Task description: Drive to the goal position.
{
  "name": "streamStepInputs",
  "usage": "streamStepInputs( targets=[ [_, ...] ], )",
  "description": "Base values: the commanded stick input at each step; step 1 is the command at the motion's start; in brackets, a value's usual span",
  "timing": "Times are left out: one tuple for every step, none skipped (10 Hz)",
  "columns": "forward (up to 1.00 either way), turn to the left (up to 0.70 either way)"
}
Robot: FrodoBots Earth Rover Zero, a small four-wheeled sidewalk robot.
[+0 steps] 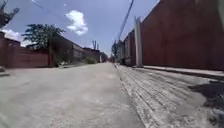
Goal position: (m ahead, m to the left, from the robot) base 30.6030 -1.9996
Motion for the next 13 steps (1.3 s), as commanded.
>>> streamStepInputs(
  targets=[
    [1.00,-0.03],
    [1.00,-0.04],
    [1.00,-0.04],
    [1.00,-0.03],
    [1.00,-0.03],
    [1.00,-0.02],
    [1.00,-0.02],
    [1.00,-0.03],
    [1.00,-0.06],
    [1.00,-0.35],
    [1.00,-0.40],
    [1.00,-0.15],
    [1.00,-0.03]
  ],
)
